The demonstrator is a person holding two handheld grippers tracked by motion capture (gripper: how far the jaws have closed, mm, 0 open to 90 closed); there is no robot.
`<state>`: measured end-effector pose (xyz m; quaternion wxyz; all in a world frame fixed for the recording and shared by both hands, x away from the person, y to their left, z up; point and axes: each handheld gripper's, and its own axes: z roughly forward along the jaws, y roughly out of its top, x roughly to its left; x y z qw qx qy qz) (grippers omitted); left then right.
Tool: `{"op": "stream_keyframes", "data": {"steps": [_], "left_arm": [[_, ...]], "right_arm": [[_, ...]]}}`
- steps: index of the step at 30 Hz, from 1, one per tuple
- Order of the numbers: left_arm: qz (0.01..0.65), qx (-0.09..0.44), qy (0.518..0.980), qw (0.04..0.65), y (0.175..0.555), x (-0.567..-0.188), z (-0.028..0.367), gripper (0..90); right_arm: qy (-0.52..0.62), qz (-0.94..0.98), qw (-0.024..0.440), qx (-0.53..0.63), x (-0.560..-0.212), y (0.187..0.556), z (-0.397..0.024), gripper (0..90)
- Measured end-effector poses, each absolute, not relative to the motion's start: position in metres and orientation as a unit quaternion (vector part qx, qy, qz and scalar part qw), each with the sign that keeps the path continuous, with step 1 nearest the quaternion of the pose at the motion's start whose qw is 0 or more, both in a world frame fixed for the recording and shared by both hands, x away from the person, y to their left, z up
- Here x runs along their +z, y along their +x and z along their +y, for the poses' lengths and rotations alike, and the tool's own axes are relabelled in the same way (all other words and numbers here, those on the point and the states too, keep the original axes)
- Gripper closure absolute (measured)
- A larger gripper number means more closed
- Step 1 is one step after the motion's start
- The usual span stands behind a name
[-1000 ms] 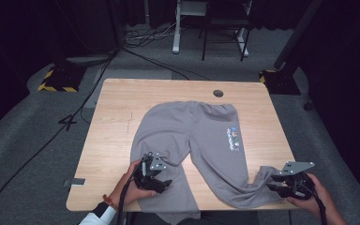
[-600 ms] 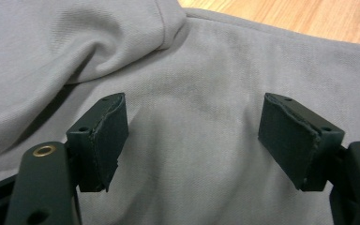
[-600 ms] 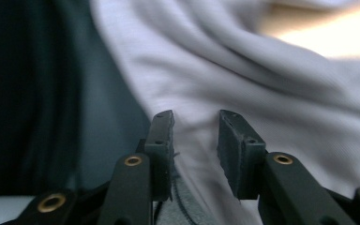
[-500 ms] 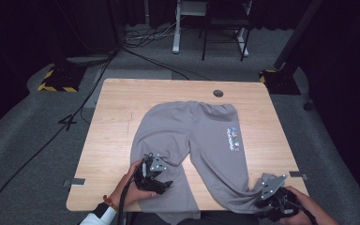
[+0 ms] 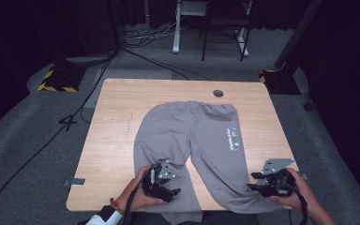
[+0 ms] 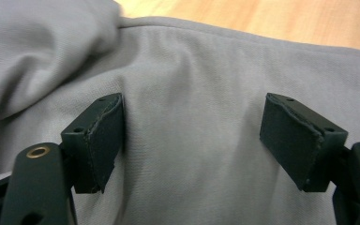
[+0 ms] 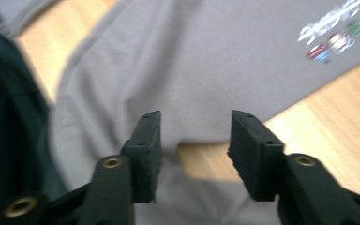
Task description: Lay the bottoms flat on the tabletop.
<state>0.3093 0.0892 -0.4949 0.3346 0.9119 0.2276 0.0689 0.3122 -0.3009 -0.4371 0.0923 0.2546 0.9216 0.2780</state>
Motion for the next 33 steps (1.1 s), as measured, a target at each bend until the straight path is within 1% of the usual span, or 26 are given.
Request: {"op": "stream_keyframes", "data": {"steps": [3,6,7,10,14,17,20,22,24,26,27,29,31,33], "left_arm": [[0.212,0.064,0.917,0.332,0.306,-0.494,0.085,22.8],[0.204,0.059,0.918,0.334,0.303,-0.495,0.082,22.7],[0.201,0.057,0.919,0.336,0.302,-0.495,0.081,22.7],[0.183,0.046,0.921,0.340,0.298,-0.495,0.076,22.7],[0.156,0.026,0.927,0.340,0.291,-0.493,0.070,23.2],[0.134,0.005,0.931,0.338,0.285,-0.492,0.068,26.0],[0.132,-0.012,0.931,0.341,0.282,-0.490,0.070,27.2],[0.142,0.008,0.927,0.347,0.282,-0.487,0.074,27.6],[0.159,0.023,0.920,0.357,0.284,-0.484,0.080,24.7],[0.195,0.044,0.906,0.372,0.290,-0.481,0.088,23.6],[0.212,0.060,0.900,0.375,0.294,-0.480,0.093,23.4],[0.240,0.104,0.895,0.360,0.304,-0.482,0.100,21.9],[0.261,0.105,0.891,0.357,0.315,-0.485,0.105,21.4],[0.280,0.120,0.886,0.349,0.325,-0.489,0.109,20.3]], "right_arm": [[0.263,0.926,0.076,0.258,-0.454,0.330,-0.292,50.2],[0.279,0.927,0.085,0.234,-0.466,0.345,-0.288,51.9],[0.286,0.927,0.097,0.220,-0.469,0.349,-0.288,52.7],[0.312,0.918,0.100,0.222,-0.471,0.363,-0.296,54.3],[0.352,0.905,0.131,0.201,-0.470,0.379,-0.311,53.7],[0.386,0.889,0.161,0.184,-0.469,0.391,-0.326,53.1],[0.417,0.873,0.193,0.162,-0.468,0.401,-0.336,48.7],[0.417,0.869,0.204,0.171,-0.466,0.402,-0.336,48.3],[0.396,0.874,0.196,0.205,-0.461,0.396,-0.328,47.0],[0.350,0.891,0.195,0.212,-0.456,0.387,-0.313,46.1],[0.335,0.896,0.190,0.220,-0.455,0.383,-0.308,46.0],[0.286,0.910,0.165,0.251,-0.454,0.371,-0.293,46.0],[0.247,0.923,0.147,0.255,-0.457,0.360,-0.279,45.4],[0.218,0.933,0.128,0.255,-0.464,0.351,-0.264,45.4]]}}
